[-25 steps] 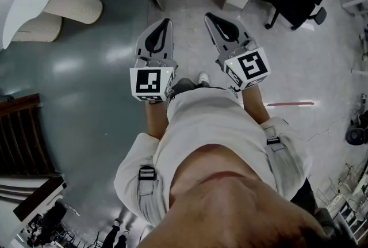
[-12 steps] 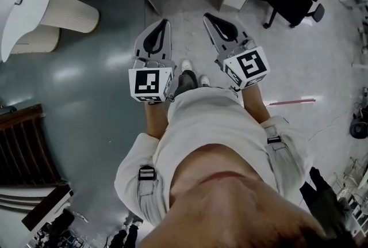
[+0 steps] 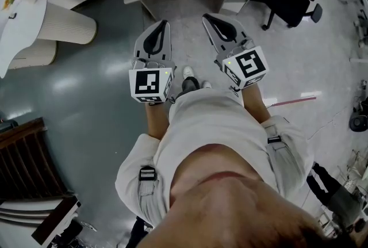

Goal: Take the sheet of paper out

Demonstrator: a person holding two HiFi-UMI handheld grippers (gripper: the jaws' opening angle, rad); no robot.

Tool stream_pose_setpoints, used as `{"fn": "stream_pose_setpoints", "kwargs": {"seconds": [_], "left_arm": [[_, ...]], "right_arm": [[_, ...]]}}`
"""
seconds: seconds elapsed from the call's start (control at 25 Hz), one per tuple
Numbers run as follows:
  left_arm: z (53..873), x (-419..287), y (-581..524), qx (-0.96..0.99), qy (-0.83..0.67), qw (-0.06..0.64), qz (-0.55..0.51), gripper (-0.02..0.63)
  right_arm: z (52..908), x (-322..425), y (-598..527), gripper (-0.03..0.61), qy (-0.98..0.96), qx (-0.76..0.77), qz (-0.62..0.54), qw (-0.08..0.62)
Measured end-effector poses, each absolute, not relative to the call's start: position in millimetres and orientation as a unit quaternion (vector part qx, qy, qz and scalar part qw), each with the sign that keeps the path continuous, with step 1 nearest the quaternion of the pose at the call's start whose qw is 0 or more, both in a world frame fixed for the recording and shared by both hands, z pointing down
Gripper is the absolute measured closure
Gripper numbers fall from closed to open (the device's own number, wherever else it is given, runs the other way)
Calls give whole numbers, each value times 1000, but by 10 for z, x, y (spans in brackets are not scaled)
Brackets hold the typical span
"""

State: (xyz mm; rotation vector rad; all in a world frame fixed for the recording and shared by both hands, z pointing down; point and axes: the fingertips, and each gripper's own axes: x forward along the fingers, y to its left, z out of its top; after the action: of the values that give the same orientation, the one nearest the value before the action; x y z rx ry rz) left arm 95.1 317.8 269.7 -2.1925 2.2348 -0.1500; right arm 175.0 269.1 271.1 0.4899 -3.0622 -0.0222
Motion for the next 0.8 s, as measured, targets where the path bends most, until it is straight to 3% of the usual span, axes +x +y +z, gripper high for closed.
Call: {"fn": "stream_pose_setpoints", "kwargs": {"seconds": [0.8], "left_arm": [[2724, 40, 2850, -727, 685, -3, -38, 597]], "right_arm": [[2719, 880, 2436, 557, -979, 198, -14, 36]]}}
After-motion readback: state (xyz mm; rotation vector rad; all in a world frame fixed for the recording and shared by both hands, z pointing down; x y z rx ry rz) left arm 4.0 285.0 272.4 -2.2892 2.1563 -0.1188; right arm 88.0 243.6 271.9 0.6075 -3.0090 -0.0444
